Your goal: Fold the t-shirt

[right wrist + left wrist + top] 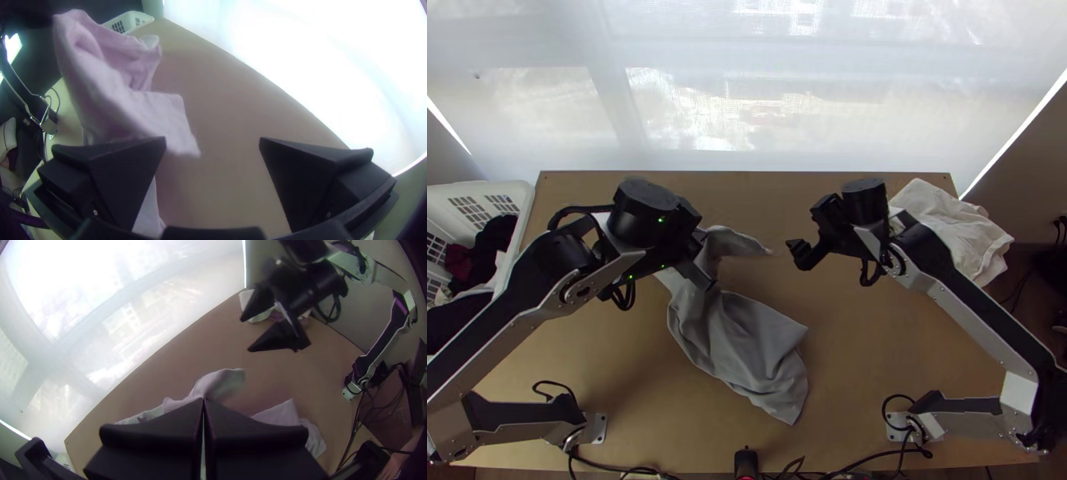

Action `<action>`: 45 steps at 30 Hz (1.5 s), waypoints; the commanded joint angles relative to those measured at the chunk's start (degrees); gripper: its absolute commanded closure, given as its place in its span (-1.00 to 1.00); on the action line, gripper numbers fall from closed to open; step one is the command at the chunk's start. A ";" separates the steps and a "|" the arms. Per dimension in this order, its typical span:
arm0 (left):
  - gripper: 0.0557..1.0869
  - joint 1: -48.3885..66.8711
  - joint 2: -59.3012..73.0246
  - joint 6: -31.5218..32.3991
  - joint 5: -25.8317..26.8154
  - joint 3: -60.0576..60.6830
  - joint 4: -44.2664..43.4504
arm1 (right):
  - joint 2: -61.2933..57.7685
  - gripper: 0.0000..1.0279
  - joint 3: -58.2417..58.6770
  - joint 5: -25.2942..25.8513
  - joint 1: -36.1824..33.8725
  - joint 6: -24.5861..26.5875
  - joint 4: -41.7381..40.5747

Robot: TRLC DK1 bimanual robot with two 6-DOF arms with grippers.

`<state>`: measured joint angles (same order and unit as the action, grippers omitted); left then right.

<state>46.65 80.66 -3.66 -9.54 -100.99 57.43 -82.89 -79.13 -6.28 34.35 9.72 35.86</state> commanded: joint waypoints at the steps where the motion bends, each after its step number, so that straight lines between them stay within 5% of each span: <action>1: 0.93 4.06 -2.09 -1.09 -1.80 -1.23 3.30 | -9.92 -0.90 -7.09 -0.84 7.84 0.74 -4.66; 23: 0.93 -1.65 0.20 -1.88 -3.73 -1.31 1.02 | 5.11 -0.90 3.99 -0.92 12.76 -0.57 1.94; 36: 0.93 -2.97 4.42 -1.96 -3.73 -3.95 -2.59 | 1.51 -0.90 0.91 -1.45 24.54 -0.31 2.73; 45: 0.93 -2.88 4.06 -1.79 -3.73 -5.45 -2.41 | -3.42 -0.89 -1.64 -1.36 21.90 1.01 0.53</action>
<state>43.75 84.71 -5.61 -13.30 -105.49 55.07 -83.37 -78.70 -7.77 57.43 9.76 37.56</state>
